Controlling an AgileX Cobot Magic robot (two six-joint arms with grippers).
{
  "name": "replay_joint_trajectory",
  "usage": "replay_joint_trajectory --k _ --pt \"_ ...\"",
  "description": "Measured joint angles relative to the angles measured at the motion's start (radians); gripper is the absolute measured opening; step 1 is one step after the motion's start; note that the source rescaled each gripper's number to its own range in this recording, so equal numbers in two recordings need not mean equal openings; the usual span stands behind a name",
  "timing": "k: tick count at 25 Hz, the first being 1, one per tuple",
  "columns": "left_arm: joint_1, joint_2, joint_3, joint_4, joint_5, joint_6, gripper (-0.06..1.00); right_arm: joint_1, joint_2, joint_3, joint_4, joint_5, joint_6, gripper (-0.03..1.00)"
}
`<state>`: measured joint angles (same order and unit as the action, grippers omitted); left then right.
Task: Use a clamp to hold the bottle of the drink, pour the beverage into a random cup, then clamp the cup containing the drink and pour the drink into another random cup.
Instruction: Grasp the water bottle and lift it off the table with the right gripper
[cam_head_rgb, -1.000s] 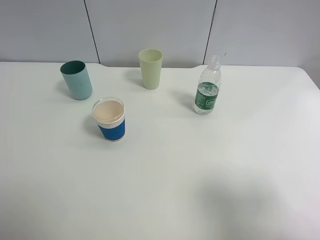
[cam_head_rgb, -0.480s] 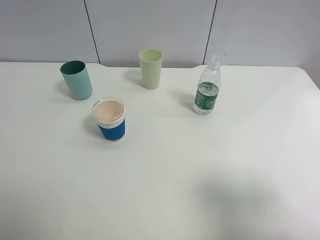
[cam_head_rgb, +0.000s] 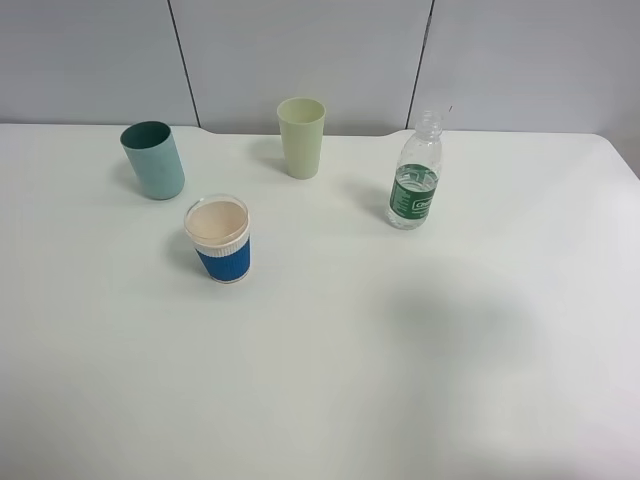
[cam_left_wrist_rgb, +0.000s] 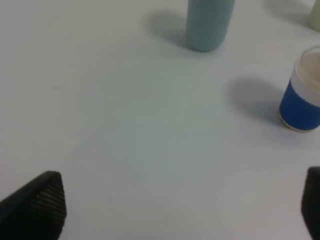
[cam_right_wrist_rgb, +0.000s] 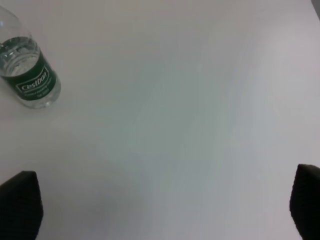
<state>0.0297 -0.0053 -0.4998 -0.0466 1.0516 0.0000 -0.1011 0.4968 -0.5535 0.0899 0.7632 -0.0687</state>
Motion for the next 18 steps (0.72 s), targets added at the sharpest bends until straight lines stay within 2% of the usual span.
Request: replay_joint_trajectory --k 5,11,14,18 --pt "0.000 0.000 0.000 0.000 0.000 0.000 0.85 0.000 0.180 0.000 0.039 -0.153 -0.072 1.00" --pt "0.000 0.000 0.000 0.000 0.000 0.000 0.85 0.016 0.370 0.000 0.099 -0.256 -0.153 1.00" --pt "0.000 0.000 0.000 0.000 0.000 0.000 0.85 0.081 0.432 0.000 0.104 -0.306 -0.161 0.99" --pt "0.000 0.000 0.000 0.000 0.000 0.000 0.85 0.222 0.499 0.000 0.107 -0.395 -0.165 0.97"
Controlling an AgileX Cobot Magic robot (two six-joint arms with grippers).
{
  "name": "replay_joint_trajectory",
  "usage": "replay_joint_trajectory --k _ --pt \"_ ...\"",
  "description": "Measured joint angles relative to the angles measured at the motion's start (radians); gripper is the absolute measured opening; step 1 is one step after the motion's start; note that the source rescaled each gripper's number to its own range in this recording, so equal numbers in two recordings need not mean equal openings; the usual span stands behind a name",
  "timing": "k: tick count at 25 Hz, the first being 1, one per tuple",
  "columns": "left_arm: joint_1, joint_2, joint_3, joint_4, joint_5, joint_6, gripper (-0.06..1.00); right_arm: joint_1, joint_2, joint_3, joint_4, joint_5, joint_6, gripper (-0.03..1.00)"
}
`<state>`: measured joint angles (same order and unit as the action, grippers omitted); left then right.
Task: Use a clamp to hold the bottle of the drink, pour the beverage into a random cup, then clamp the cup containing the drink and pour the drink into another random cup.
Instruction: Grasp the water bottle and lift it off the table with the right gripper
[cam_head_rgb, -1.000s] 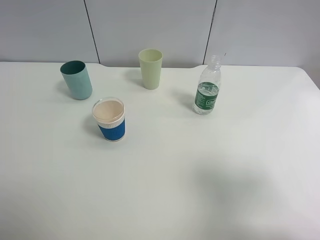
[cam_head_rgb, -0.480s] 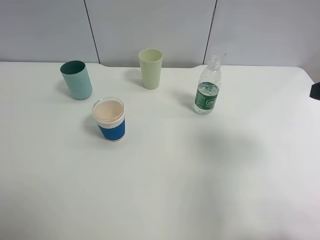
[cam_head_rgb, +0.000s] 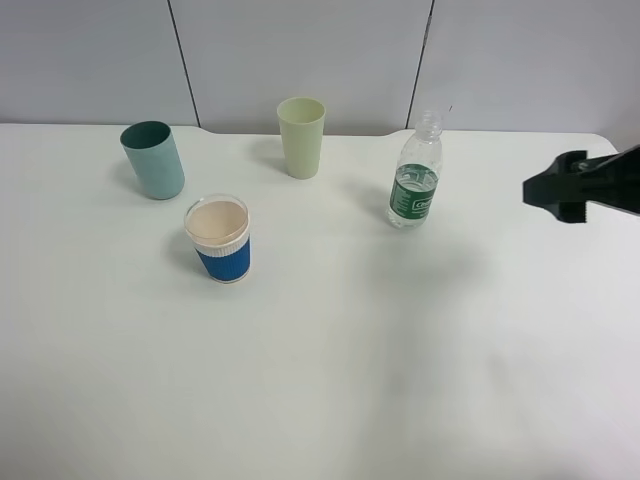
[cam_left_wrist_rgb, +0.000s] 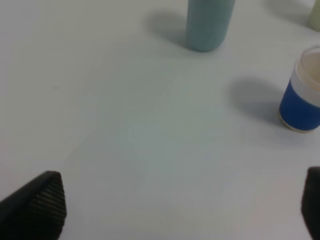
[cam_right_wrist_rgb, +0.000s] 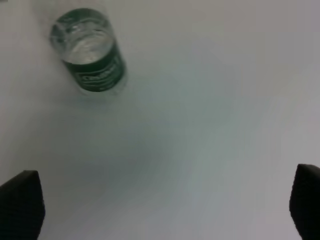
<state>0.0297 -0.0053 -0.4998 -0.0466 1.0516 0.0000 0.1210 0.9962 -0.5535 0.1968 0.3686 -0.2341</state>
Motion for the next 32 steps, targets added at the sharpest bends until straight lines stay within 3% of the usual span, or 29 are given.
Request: replay_joint_trajectory --k 7,22,32 --pt "0.000 0.000 0.000 0.000 0.000 0.000 0.85 0.131 0.126 0.000 -0.015 -0.173 0.001 0.97" --pt "0.000 0.000 0.000 0.000 0.000 0.000 0.85 0.135 0.485 0.000 -0.024 -0.516 0.007 0.97" --pt "0.000 0.000 0.000 0.000 0.000 0.000 0.85 0.135 0.701 -0.002 -0.189 -0.775 0.006 0.97"
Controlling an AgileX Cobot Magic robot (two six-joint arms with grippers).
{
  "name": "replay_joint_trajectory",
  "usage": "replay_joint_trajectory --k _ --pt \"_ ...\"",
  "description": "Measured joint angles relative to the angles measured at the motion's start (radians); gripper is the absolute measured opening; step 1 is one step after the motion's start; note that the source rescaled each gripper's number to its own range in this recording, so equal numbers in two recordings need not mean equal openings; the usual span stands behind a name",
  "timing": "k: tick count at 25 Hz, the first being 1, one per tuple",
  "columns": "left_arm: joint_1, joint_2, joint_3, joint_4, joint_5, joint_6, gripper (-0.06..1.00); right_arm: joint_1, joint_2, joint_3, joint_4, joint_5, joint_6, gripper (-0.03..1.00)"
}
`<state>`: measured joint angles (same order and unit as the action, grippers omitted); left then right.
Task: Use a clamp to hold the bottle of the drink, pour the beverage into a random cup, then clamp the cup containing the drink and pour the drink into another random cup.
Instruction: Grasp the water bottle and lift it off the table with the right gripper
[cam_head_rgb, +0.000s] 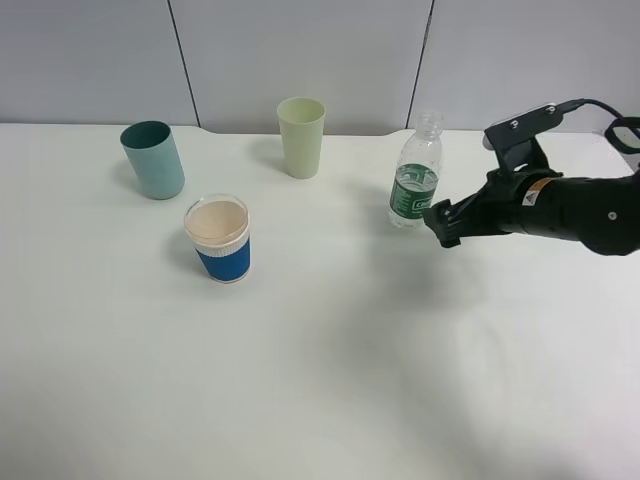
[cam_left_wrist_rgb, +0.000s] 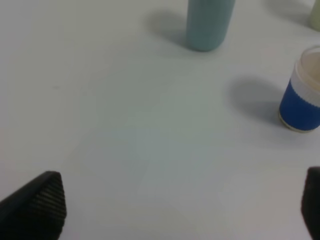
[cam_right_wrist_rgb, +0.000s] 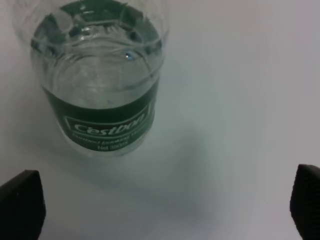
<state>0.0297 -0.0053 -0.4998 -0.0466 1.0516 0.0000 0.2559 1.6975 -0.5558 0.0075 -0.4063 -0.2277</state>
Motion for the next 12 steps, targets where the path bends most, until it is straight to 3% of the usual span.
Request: replay_joint_trajectory --k 6,12 --pt "0.000 0.000 0.000 0.000 0.000 0.000 0.85 0.000 0.107 -0.001 -0.043 -0.166 0.000 0.97" --pt "0.000 0.000 0.000 0.000 0.000 0.000 0.85 0.000 0.221 -0.003 -0.053 -0.394 0.000 0.97"
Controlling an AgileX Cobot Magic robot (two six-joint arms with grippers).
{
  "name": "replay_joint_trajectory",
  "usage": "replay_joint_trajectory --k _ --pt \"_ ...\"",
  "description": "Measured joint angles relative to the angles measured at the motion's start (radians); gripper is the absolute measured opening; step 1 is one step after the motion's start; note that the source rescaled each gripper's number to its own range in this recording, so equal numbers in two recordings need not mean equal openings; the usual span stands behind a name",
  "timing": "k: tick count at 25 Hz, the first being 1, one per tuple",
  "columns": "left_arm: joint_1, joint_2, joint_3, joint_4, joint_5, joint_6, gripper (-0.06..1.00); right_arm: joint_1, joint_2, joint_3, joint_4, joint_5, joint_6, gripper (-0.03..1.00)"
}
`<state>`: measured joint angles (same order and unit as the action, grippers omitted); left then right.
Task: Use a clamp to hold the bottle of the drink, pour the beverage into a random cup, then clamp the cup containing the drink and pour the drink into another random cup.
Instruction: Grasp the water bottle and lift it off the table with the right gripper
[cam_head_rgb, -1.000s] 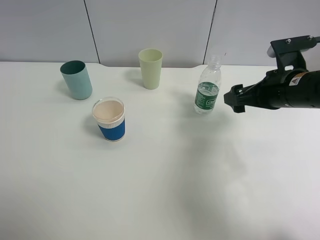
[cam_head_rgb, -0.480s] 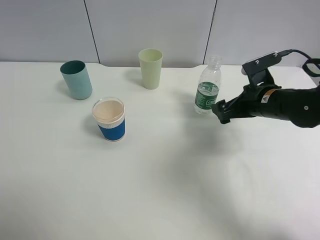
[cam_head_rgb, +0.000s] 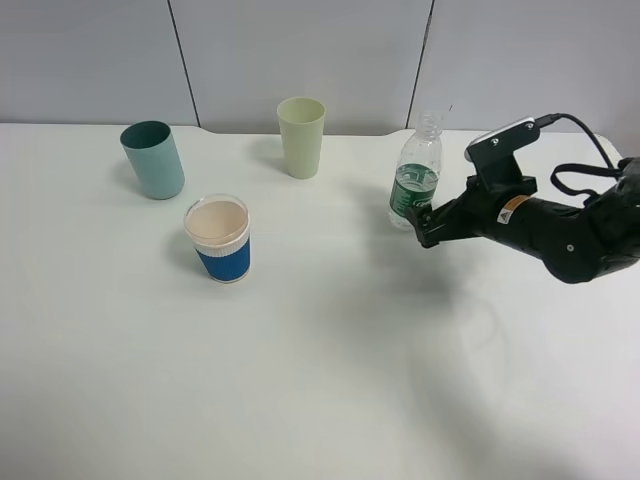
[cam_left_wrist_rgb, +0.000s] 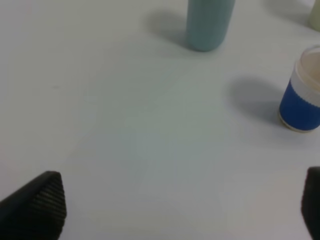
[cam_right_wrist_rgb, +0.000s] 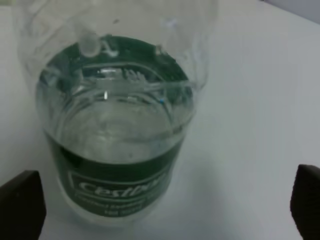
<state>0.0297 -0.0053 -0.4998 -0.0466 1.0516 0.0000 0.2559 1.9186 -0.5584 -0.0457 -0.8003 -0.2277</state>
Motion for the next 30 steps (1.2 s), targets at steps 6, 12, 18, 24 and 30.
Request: replay_joint_trajectory --k 6,12,18,24,30 --pt "0.000 0.000 0.000 0.000 0.000 0.000 0.85 0.000 0.117 0.001 -0.077 -0.219 0.000 0.97" --pt "0.000 0.000 0.000 0.000 0.000 0.000 0.85 0.001 0.212 0.001 -0.096 -0.352 0.000 0.97" --pt "0.000 0.000 0.000 0.000 0.000 0.000 0.85 0.001 0.261 -0.018 -0.097 -0.397 0.000 0.97" --pt "0.000 0.000 0.000 0.000 0.000 0.000 0.85 0.001 0.266 -0.077 -0.153 -0.395 0.002 0.97" --pt "0.000 0.000 0.000 0.000 0.000 0.000 0.85 0.001 0.268 -0.099 -0.166 -0.394 0.002 0.97"
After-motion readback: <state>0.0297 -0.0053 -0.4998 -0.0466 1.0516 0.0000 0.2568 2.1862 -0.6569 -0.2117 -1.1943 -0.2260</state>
